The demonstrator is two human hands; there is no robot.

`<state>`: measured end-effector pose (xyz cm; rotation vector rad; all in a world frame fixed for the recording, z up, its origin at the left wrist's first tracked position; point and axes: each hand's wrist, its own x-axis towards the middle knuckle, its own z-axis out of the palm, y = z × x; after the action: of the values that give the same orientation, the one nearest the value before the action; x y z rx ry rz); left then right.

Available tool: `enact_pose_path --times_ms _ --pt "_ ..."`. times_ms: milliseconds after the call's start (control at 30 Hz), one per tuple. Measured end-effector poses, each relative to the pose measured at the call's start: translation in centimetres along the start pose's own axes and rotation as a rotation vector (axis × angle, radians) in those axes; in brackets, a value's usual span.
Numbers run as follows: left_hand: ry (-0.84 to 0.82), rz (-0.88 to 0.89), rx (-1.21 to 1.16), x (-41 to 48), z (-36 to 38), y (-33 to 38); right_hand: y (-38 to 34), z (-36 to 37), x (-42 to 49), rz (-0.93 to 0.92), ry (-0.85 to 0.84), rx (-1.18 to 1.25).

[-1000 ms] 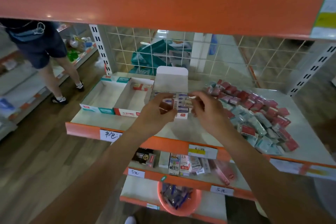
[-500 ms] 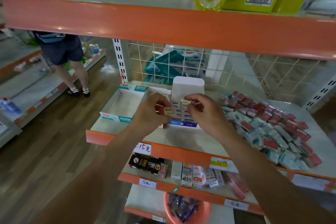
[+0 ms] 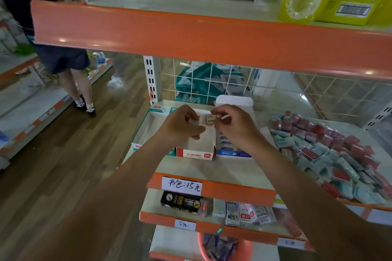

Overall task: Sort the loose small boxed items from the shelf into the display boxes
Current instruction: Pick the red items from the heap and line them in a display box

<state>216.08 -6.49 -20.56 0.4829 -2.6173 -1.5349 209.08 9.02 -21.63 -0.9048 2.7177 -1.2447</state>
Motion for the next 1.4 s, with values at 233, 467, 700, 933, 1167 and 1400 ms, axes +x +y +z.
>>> enact_pose_path --times_ms 233,467,700,933,1167,1400 --pt "-0.087 -0.047 -0.201 2.6 -1.8 -0.9 -0.4 2.2 2.8 0.012 -0.041 -0.133" --pt "-0.195 0.016 -0.147 3.9 -3.5 -2.7 -0.3 3.2 4.5 0.08 -0.105 -0.323" --pt "-0.101 0.068 -0.102 5.4 -3.4 -3.7 -0.5 3.6 5.6 0.026 -0.195 -0.473" --pt "-0.105 -0.157 -0.234 6.8 -2.5 -3.4 0.1 4.0 6.9 0.073 -0.338 -0.839" --pt "-0.226 -0.31 -0.574 7.2 -2.7 -3.0 0.2 4.7 7.8 0.072 -0.378 -0.948" --pt "-0.139 -0.06 -0.079 7.1 -1.7 -3.8 1.5 5.7 8.7 0.075 -0.33 -1.022"
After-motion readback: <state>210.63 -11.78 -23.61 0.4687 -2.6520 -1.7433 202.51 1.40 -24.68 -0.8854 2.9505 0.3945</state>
